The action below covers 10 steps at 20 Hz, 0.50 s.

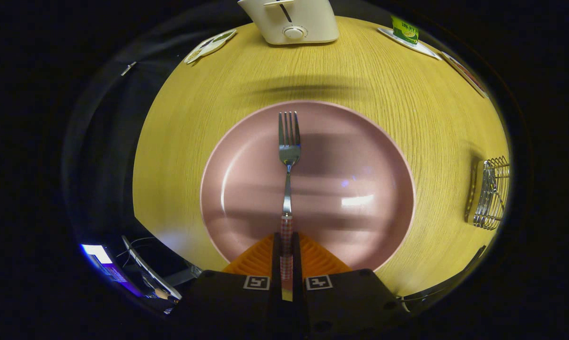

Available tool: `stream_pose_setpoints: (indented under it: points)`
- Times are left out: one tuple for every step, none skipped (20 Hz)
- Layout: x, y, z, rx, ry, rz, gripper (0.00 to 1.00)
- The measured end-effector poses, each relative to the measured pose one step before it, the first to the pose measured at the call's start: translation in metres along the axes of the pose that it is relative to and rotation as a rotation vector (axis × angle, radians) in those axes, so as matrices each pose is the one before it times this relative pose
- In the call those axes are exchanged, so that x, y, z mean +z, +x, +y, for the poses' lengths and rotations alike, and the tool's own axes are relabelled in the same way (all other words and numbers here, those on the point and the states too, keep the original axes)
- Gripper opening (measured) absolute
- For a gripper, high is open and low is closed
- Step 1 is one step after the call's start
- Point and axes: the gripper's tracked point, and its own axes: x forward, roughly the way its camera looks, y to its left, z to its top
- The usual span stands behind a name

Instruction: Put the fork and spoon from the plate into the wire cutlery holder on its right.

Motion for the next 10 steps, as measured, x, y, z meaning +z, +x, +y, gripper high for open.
stream_pose_setpoints:
  points:
    - [-0.00040,-0.00030,-0.00030,0.01601,-0.01266,0.00218,0.12]
    - [-0.00186,-0.00256,-0.00150,0.00807,-0.00868,-0.00146,0.10]
    - [0.00003,-0.00459,-0.00049,0.01475,-0.00479,-0.00278,0.10]
    - [0.00130,-0.00496,-0.00169,0.00768,0.00075,-0.00898,0.11]
    - [0.00110,-0.00625,-0.00132,0.01064,0.00855,-0.00743,0.10]
    - [0.00080,-0.00740,0.00036,0.01636,0.01150,-0.00221,0.10]
    - [0.00011,-0.00985,-0.00062,0.01316,0.00110,-0.00024,0.10]
    - [0.00100,-0.01095,-0.00088,0.00934,-0.00755,-0.00575,0.10]
    - [0.00124,-0.01289,-0.00091,0.00912,-0.01564,-0.00972,0.10]
    - [0.00033,-0.01319,-0.00145,0.00467,-0.02126,-0.00710,0.10]
